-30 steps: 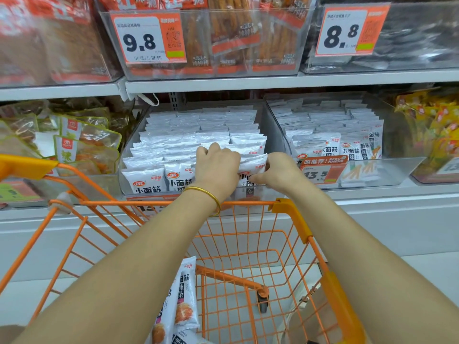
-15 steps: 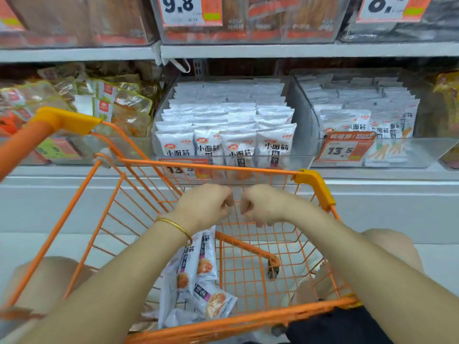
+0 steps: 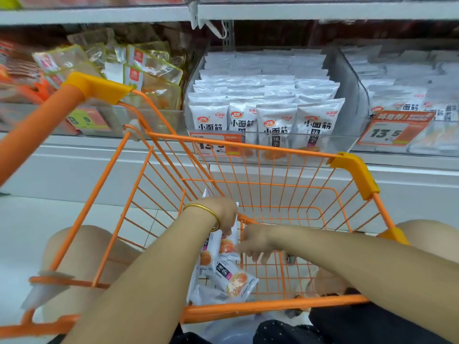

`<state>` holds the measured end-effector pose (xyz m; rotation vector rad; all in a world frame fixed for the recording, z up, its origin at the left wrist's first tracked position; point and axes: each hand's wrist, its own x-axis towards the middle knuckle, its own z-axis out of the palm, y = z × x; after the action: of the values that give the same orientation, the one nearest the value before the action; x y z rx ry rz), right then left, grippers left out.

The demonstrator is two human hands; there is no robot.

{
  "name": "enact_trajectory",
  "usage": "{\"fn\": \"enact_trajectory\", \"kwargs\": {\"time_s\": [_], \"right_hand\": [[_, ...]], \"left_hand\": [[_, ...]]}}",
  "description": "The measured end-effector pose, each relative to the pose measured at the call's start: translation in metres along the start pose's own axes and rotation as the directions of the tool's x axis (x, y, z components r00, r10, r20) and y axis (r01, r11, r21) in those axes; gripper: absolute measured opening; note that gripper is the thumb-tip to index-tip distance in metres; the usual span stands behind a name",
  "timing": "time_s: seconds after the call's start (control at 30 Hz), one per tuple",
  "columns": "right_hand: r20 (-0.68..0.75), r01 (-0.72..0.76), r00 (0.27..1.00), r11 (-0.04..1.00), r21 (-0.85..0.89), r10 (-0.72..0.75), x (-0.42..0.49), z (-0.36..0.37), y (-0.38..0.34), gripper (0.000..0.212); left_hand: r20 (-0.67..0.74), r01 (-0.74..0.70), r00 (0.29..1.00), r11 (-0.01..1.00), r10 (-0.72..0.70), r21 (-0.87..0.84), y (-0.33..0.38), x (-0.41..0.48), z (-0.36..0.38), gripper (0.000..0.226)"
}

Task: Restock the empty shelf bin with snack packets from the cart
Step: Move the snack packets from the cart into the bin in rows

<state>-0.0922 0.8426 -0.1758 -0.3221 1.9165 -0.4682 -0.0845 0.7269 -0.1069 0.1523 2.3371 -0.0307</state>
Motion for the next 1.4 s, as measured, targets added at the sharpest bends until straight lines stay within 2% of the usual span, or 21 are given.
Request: {"fn": "enact_trajectory", "kwargs": {"time_s": [0.17, 0.23, 0.33, 0.43, 0.5, 0.57, 0.63, 0.7, 0.73, 0.8, 0.83, 0.87, 0.9, 0.97, 1.03, 1.07, 1.13, 1.23, 1.3, 1.4], "right_hand": [[-0.059, -0.003, 0.998, 0.913, 0.408, 0.03, 0.026, 0.006, -0.012, 0.023], [-0.058, -0.013, 0.997, 0.883, 0.469, 0.045, 0.032, 0.012, -0.009, 0.008], [-0.087, -0.011, 0.994, 0.884, 0.468, 0.059, 0.032, 0.009, -0.008, 0.007], [-0.066, -0.086, 0.991, 0.928, 0.362, 0.118, 0.011, -0.011, -0.017, 0.01], [-0.092, -0.104, 0.989, 0.99, 0.094, 0.113, -0.016, -0.032, -0.025, 0.004], [-0.134, -0.058, 0.99, 0.986, -0.155, 0.037, -0.049, -0.057, -0.028, 0.01], [-0.13, 0.027, 0.99, 0.982, -0.187, -0.052, -0.082, -0.08, -0.028, 0.016], [-0.137, 0.158, 0.977, 0.986, -0.059, -0.165, -0.111, -0.096, -0.029, 0.016], [-0.186, 0.228, 0.957, 0.973, 0.016, -0.222, -0.121, -0.103, -0.032, 0.015], [-0.303, 0.383, 0.896, 0.91, 0.16, -0.324, -0.131, -0.112, -0.042, 0.019], [-0.361, 0.46, 0.858, 0.86, 0.223, -0.366, -0.13, -0.116, -0.05, 0.023], [-0.423, 0.529, 0.815, 0.807, 0.262, -0.397, -0.128, -0.119, -0.06, 0.026], [-0.492, 0.588, 0.765, 0.762, 0.272, -0.415, -0.123, -0.122, -0.07, 0.027], [-0.637, 0.69, 0.643, 0.683, 0.241, -0.425, -0.111, -0.128, -0.092, 0.028], [-0.765, 0.736, 0.493, 0.668, 0.113, -0.414, -0.097, -0.131, -0.11, 0.028], [-0.808, 0.726, 0.423, 0.686, 0.033, -0.409, -0.092, -0.131, -0.117, 0.028], [-0.859, 0.686, 0.316, 0.722, -0.085, -0.402, -0.083, -0.129, -0.127, 0.028], [-0.895, 0.577, 0.203, 0.787, -0.219, -0.398, -0.072, -0.127, -0.132, 0.021], [-0.897, 0.466, 0.18, 0.838, -0.284, -0.404, -0.065, -0.126, -0.131, 0.018], [-0.882, 0.403, 0.227, 0.865, -0.3, -0.412, -0.059, -0.123, -0.128, 0.02]], "left_hand": [[0.011, 0.032, 0.999, 0.999, -0.032, -0.008, 0.001, -0.003, -0.006, 0.043], [0.0, 0.038, 0.999, 0.999, -0.038, -0.013, -0.004, -0.003, -0.006, 0.041], [-0.063, 0.042, 0.997, 0.997, -0.046, -0.064, -0.009, -0.001, -0.005, 0.03], [-0.156, 0.052, 0.985, 0.988, -0.075, -0.148, -0.012, -0.007, -0.012, 0.026], [-0.235, 0.061, 0.966, 0.976, -0.11, -0.208, -0.013, -0.017, -0.023, 0.021], [-0.318, 0.055, 0.938, 0.963, -0.14, -0.263, -0.017, -0.033, -0.038, 0.016], [-0.4, 0.023, 0.902, 0.943, -0.163, -0.331, -0.023, -0.052, -0.055, 0.022], [-0.503, -0.031, 0.837, 0.901, -0.214, -0.434, -0.03, -0.07, -0.071, 0.026], [-0.572, -0.066, 0.778, 0.871, -0.26, -0.486, -0.034, -0.076, -0.078, 0.028], [-0.691, -0.165, 0.606, 0.787, -0.395, -0.594, -0.042, -0.081, -0.088, 0.032], [-0.713, -0.246, 0.525, 0.719, -0.465, -0.65, -0.046, -0.08, -0.091, 0.036], [-0.713, -0.341, 0.477, 0.639, -0.514, -0.69, -0.05, -0.079, -0.094, 0.041], [-0.705, -0.431, 0.469, 0.559, -0.532, -0.709, -0.054, -0.077, -0.097, 0.045], [-0.709, -0.574, 0.503, 0.421, -0.495, -0.702, -0.059, -0.073, -0.1, 0.044], [-0.752, -0.672, 0.487, 0.36, -0.444, -0.648, -0.063, -0.069, -0.102, 0.029], [-0.773, -0.702, 0.452, 0.357, -0.446, -0.616, -0.065, -0.065, -0.102, 0.023], [-0.796, -0.723, 0.373, 0.389, -0.476, -0.571, -0.069, -0.057, -0.1, 0.024], [-0.815, -0.702, 0.305, 0.463, -0.493, -0.542, -0.072, -0.048, -0.096, 0.027], [-0.821, -0.679, 0.296, 0.498, -0.487, -0.54, -0.074, -0.042, -0.091, 0.027], [-0.838, -0.56, 0.311, 0.627, -0.448, -0.542, -0.078, -0.032, -0.085, 0.026]]}}
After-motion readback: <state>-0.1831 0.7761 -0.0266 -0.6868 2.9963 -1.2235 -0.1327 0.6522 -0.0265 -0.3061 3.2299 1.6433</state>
